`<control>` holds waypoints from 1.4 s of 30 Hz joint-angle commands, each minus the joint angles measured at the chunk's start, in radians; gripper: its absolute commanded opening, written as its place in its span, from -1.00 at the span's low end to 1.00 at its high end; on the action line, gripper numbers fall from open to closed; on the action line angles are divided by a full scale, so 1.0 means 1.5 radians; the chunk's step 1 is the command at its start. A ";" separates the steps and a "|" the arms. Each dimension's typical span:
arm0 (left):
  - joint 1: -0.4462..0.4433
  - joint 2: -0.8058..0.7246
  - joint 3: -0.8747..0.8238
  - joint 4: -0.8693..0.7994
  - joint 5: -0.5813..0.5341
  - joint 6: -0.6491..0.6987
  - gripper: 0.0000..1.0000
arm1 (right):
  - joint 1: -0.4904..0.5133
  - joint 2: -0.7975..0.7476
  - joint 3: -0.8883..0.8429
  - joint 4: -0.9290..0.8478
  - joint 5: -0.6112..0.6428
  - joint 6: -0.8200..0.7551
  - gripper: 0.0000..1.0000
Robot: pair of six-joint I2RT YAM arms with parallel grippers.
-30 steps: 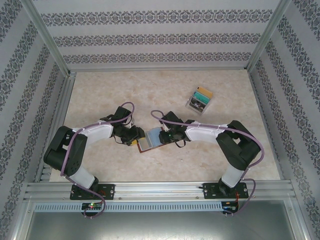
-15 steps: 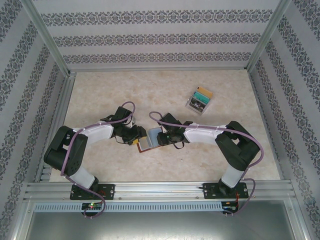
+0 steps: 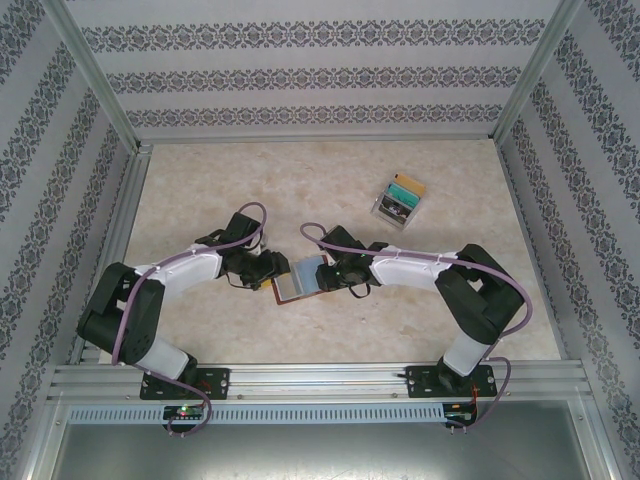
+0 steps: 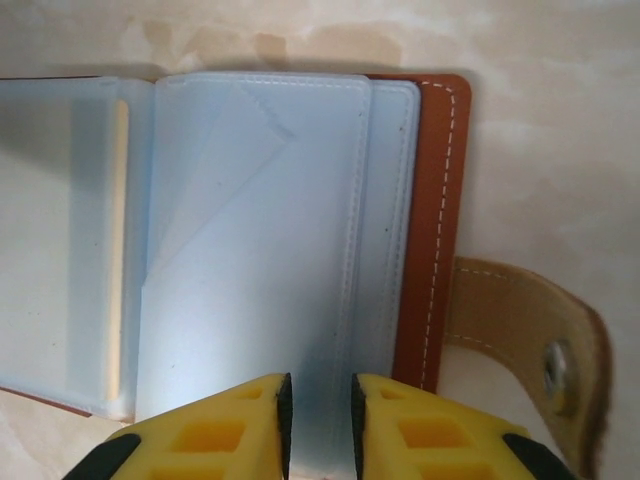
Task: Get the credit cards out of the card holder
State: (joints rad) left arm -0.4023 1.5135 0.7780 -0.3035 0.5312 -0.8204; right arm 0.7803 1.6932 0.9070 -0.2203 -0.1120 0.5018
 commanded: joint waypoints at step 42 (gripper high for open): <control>-0.024 0.036 0.025 0.001 -0.006 0.014 -0.03 | 0.000 0.036 -0.012 0.002 -0.003 0.014 -0.42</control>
State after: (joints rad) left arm -0.4255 1.5459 0.7933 -0.2993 0.5159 -0.8165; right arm 0.7639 1.7138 0.9016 -0.2131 -0.1097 0.5030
